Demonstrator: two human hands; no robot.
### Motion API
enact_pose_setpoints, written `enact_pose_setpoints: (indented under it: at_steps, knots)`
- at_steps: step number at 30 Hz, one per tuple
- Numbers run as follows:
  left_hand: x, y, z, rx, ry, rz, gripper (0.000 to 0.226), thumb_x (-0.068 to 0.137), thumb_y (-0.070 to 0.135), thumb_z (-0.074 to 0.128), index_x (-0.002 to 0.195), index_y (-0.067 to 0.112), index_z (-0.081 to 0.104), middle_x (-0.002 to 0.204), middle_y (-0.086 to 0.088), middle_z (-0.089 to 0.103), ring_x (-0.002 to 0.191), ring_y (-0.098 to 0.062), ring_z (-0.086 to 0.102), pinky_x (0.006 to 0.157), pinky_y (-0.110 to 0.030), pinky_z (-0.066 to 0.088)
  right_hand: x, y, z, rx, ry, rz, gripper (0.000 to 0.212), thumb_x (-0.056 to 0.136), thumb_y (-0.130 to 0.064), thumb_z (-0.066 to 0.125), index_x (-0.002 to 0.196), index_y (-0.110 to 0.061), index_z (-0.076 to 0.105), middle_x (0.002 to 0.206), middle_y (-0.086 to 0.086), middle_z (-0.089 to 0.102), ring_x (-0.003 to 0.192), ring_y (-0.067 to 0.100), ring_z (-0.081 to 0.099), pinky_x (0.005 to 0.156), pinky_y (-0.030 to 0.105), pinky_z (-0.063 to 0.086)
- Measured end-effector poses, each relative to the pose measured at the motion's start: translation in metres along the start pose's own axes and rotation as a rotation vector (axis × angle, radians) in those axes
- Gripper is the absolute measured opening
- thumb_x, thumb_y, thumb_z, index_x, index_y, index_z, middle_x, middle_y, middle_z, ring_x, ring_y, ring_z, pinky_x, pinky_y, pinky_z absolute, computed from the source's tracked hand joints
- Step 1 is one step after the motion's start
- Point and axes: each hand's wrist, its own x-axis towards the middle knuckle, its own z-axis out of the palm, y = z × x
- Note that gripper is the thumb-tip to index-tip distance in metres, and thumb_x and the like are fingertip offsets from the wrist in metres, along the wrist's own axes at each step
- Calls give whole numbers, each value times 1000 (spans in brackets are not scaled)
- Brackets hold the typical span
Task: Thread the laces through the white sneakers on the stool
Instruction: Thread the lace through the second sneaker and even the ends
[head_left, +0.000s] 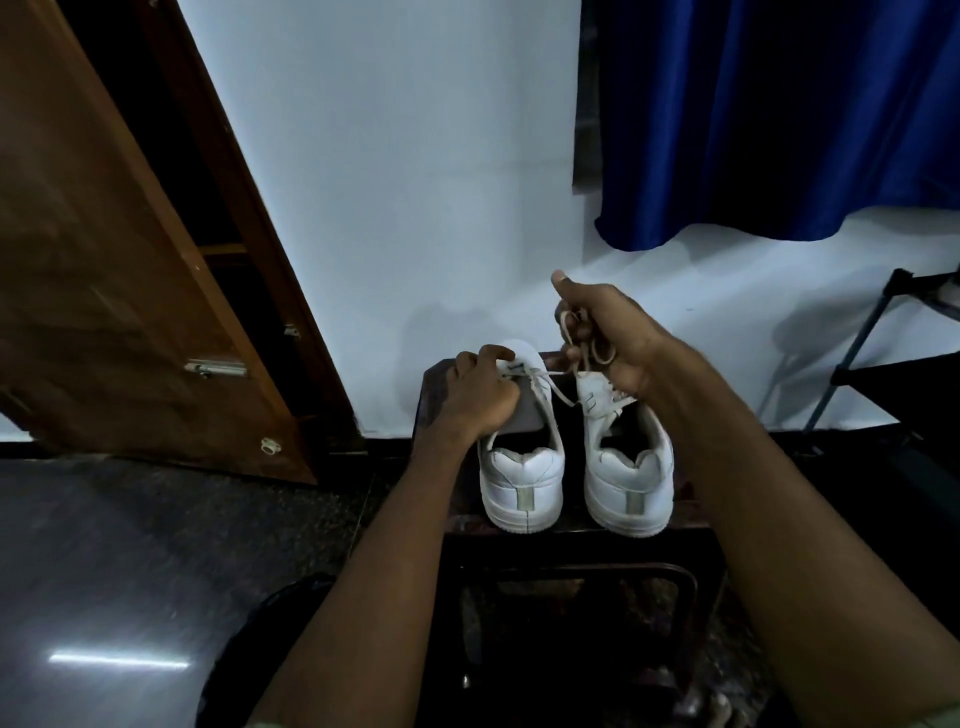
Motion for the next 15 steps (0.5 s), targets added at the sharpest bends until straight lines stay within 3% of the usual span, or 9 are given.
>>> enact_pose_setpoints:
  at_steps: [2, 4, 7, 9, 10, 12, 15]
  knots:
    - [-3, 0, -4, 2, -18, -14, 50, 99, 19, 46, 147, 30, 46, 152, -13, 38, 148, -34, 28, 119, -41, 24, -13, -15, -6, -297, -6, 19, 50, 96, -53, 67, 68, -14, 52, 55, 1, 45, 54, 26, 62, 65, 34, 52]
    - [-5, -1, -12, -76, -53, -61, 46, 97, 29, 55, 143, 35, 53, 149, -8, 45, 143, -28, 36, 112, -39, 35, -27, -29, -10, -535, -62, 59, 49, 98, -46, 68, 68, -9, 56, 55, 10, 56, 66, 35, 74, 57, 28, 49]
    - [-6, 1, -23, -374, -133, -159, 21, 85, 45, 68, 98, 32, 79, 113, 4, 72, 107, -15, 64, 99, -34, 50, -40, -42, -13, -902, -123, 92, 43, 95, -39, 74, 69, -5, 69, 70, 17, 75, 68, 26, 75, 53, 25, 45]
    - [3, -3, -21, -471, -101, -196, 38, 67, 61, 72, 90, 33, 82, 108, 5, 77, 100, -15, 70, 101, -37, 54, -43, -44, -11, -1008, -101, 103, 36, 92, -40, 77, 78, -7, 78, 76, 10, 78, 65, 18, 73, 62, 26, 51]
    - [10, -7, -18, -489, -50, -208, 45, 62, 65, 71, 95, 35, 82, 112, 4, 77, 106, -20, 71, 103, -42, 55, -41, -43, -9, -1020, -72, 105, 32, 92, -39, 77, 81, -9, 80, 76, 7, 78, 64, 17, 74, 64, 27, 53]
    - [29, -20, -10, -518, 52, -177, 39, 66, 63, 69, 96, 41, 81, 108, 6, 78, 113, -25, 70, 105, -48, 55, -32, -35, -5, -1091, 59, 57, 23, 93, -30, 74, 84, -10, 79, 71, 4, 77, 60, 18, 76, 70, 29, 56]
    - [20, -14, -14, -482, 118, -99, 23, 75, 52, 66, 92, 47, 80, 101, 21, 77, 110, -13, 70, 105, -44, 54, -9, -9, 2, -1215, 309, -110, 11, 84, -19, 72, 90, -12, 77, 79, 7, 76, 72, 26, 75, 83, 37, 61]
